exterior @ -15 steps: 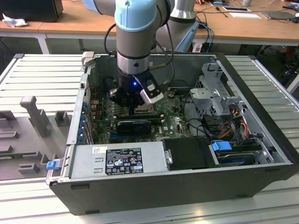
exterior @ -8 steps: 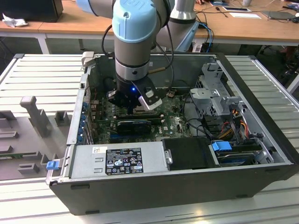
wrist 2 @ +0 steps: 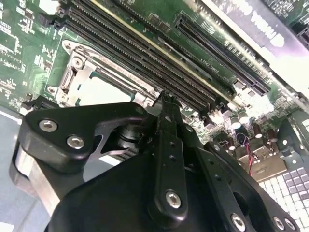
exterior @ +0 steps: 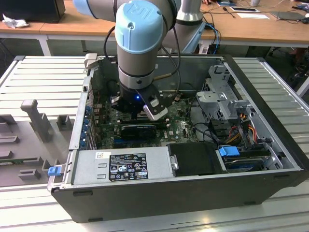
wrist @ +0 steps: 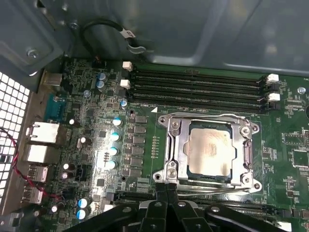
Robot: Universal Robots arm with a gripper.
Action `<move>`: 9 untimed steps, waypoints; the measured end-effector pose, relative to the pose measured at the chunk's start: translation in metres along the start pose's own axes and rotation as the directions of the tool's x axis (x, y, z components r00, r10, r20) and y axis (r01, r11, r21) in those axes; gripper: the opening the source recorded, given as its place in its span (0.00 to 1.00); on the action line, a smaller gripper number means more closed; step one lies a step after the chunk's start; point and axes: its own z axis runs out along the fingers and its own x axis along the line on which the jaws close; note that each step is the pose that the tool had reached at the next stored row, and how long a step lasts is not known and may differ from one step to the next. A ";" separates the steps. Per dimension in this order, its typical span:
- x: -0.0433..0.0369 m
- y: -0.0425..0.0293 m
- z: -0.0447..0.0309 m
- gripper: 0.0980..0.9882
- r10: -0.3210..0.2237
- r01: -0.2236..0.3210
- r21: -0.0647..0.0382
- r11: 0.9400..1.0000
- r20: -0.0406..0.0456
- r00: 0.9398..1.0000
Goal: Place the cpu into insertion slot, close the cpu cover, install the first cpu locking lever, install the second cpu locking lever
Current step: 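Install the second cpu locking lever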
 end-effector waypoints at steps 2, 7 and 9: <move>0.0002 -0.0006 0.0044 0.01 0.000 0.000 -0.005 1.000 0.000 1.000; 0.0030 -0.0023 0.0120 0.01 -0.001 0.001 -0.025 1.000 0.002 1.000; 0.0030 -0.0029 0.0142 0.01 -0.001 0.001 -0.045 0.999 0.004 1.000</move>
